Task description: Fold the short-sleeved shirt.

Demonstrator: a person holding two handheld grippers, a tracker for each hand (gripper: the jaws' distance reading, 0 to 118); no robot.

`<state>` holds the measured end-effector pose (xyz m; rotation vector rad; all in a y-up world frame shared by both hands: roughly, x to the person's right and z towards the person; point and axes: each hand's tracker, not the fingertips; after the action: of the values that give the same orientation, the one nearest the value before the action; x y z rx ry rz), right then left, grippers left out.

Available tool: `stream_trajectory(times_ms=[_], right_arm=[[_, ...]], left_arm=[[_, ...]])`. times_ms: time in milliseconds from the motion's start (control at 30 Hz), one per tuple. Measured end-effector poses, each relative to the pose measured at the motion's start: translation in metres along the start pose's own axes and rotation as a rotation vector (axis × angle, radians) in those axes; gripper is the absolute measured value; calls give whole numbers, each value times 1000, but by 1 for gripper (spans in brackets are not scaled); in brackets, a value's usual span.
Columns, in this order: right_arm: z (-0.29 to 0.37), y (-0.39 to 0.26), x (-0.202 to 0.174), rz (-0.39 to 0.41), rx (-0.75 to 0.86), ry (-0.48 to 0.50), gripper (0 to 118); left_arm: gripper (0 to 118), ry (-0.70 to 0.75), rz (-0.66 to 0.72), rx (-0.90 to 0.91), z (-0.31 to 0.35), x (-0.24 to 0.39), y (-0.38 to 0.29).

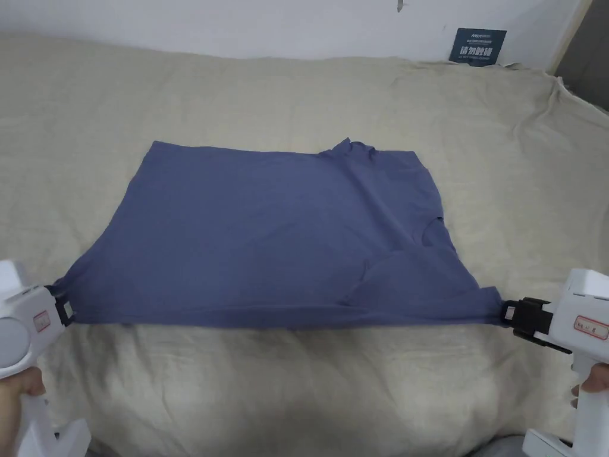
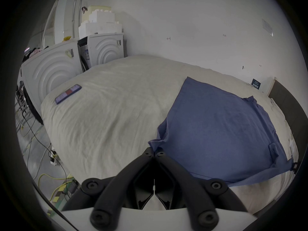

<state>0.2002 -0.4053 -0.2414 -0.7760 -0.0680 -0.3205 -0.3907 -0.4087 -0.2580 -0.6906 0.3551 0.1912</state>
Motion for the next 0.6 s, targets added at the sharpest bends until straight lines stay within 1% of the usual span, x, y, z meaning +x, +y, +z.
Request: stream_trajectory(times_ms=[133, 200, 267, 367, 500, 600], right_arm=[[1, -7, 1, 27, -9, -22, 3], [-1, -11, 0, 68, -26, -45, 3], [-10, -14, 6, 88, -47, -55, 3], [-17, -20, 6, 85, -69, -68, 3], [-24, -23, 9, 71, -95, -80, 3], [-29, -23, 9, 83, -111, -89, 3]], left_arm=[[0, 22, -6, -33, 0, -4, -15], [0, 31, -11, -60, -1, -5, -22], [0, 37, -21, -86, -5, -7, -28], [0, 52, -43, -137, -13, -6, -35], [0, 53, -24, -151, -16, -7, -38], [0, 56, -43, -150, -16, -5, -38]])
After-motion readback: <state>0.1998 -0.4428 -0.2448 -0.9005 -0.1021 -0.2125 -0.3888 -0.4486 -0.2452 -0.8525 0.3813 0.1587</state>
